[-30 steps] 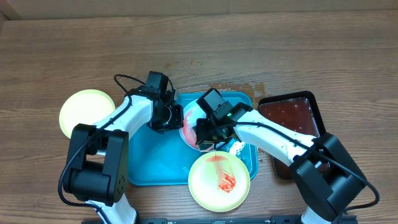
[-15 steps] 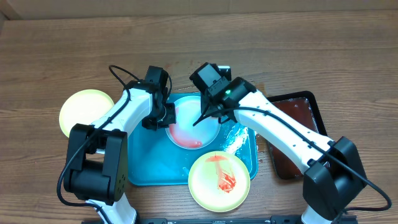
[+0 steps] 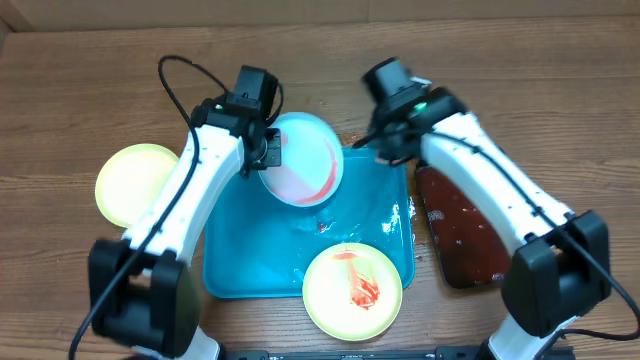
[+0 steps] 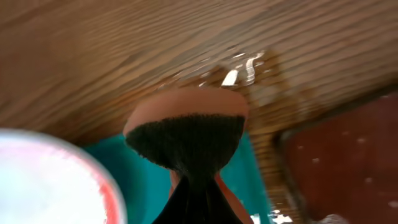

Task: Clean dirty plates on tray and stack at the side

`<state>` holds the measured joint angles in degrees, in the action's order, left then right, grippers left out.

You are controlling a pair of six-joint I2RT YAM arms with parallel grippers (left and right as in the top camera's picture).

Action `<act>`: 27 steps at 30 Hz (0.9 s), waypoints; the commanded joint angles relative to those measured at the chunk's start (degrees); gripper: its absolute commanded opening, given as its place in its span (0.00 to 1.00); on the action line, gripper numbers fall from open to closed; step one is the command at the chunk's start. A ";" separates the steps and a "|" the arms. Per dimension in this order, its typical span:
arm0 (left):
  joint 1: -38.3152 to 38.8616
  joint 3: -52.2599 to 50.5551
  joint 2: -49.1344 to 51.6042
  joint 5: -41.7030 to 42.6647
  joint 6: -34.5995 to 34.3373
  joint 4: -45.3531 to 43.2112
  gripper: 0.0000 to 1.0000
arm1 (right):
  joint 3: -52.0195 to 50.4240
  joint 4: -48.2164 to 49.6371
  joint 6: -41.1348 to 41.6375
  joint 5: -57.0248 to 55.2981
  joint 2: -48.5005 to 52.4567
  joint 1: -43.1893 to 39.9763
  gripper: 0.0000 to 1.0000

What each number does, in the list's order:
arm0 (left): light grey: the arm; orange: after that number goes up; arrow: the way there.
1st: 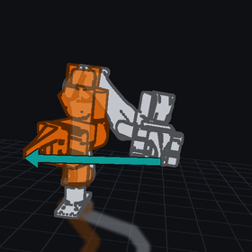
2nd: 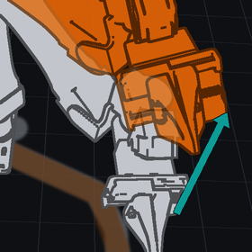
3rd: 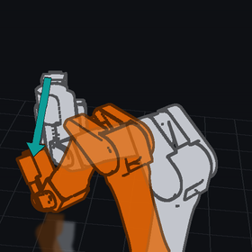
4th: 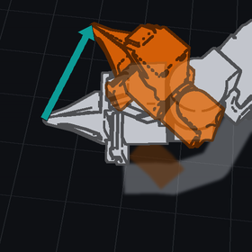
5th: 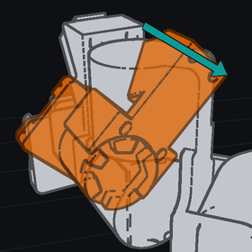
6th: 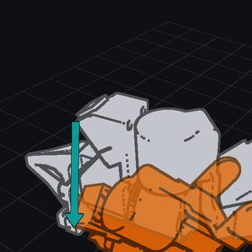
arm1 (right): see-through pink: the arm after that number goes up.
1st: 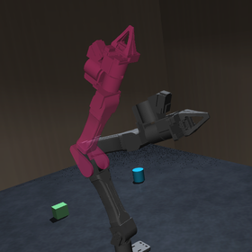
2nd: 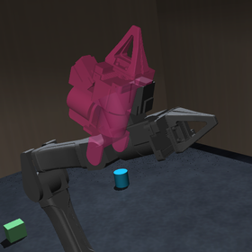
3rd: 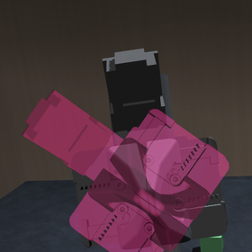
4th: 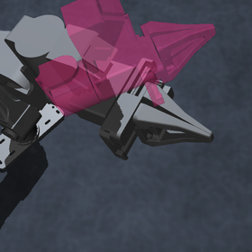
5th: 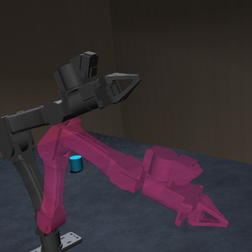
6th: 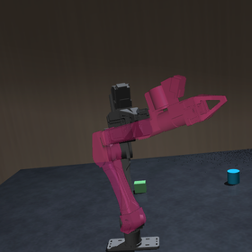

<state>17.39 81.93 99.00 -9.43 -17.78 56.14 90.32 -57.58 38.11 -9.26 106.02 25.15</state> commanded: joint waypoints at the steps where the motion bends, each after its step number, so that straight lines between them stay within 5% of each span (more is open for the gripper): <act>1: 3.37 1.31 -4.22 -6.29 0.68 0.87 0.04 | 1.64 -0.04 -1.95 4.24 -1.29 -4.11 0.04; 27: 22.58 1.33 -7.85 -42.40 -4.55 11.37 0.04 | 1.64 -4.28 -5.60 4.68 -1.29 -9.90 0.04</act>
<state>39.03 82.17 93.10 -44.36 -20.01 66.72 90.32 -62.06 32.93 -4.67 106.02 15.53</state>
